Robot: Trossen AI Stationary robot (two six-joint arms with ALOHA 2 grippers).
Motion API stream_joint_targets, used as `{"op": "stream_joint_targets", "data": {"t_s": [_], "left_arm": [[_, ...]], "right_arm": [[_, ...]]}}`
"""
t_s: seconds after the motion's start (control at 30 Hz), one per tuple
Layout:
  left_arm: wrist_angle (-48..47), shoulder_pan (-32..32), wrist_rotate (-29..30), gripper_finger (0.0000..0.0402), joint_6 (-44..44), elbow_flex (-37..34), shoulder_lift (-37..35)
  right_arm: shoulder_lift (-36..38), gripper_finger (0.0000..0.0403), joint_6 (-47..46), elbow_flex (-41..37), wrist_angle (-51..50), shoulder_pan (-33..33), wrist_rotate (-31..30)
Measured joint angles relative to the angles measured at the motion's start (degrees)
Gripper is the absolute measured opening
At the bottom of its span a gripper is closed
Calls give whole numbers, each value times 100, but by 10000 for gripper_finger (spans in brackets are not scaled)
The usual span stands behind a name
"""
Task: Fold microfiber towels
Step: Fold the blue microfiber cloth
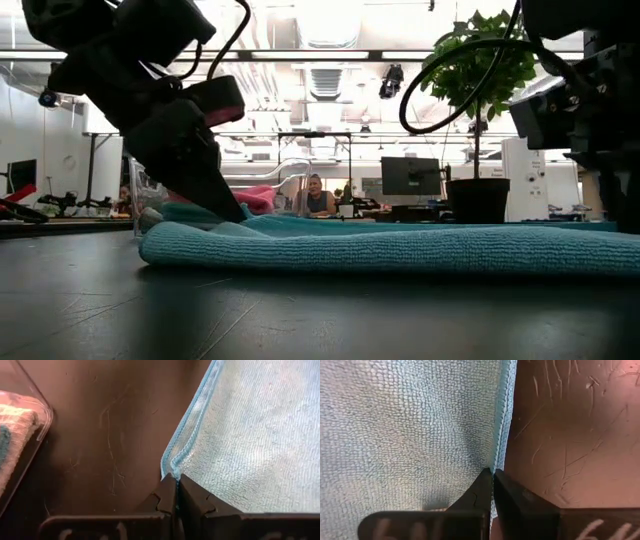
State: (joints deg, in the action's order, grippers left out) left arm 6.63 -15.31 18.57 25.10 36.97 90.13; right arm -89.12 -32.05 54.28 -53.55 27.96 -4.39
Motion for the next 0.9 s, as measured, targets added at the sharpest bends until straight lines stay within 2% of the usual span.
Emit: {"op": "stream_joint_targets", "data": {"t_s": [0.2, 0.4, 0.57, 0.67, 0.9], "left_arm": [[21, 0, 2, 0, 1, 0, 157], [44, 0, 241, 0, 39, 0, 256], [41, 0, 308, 1, 98, 0, 256], [40, 0, 306, 20, 98, 0, 255], [-90, -2, 293, 96, -80, 4, 36]], "right_arm": [[0, 8, -39, -41, 34, -26, -192], [0, 10, -47, -43, 54, -26, -220], [0, 33, -140, -43, 43, -26, -221], [0, 54, -138, -43, -65, -26, -220], [121, 92, -365, 216, -846, -26, -238]]}}
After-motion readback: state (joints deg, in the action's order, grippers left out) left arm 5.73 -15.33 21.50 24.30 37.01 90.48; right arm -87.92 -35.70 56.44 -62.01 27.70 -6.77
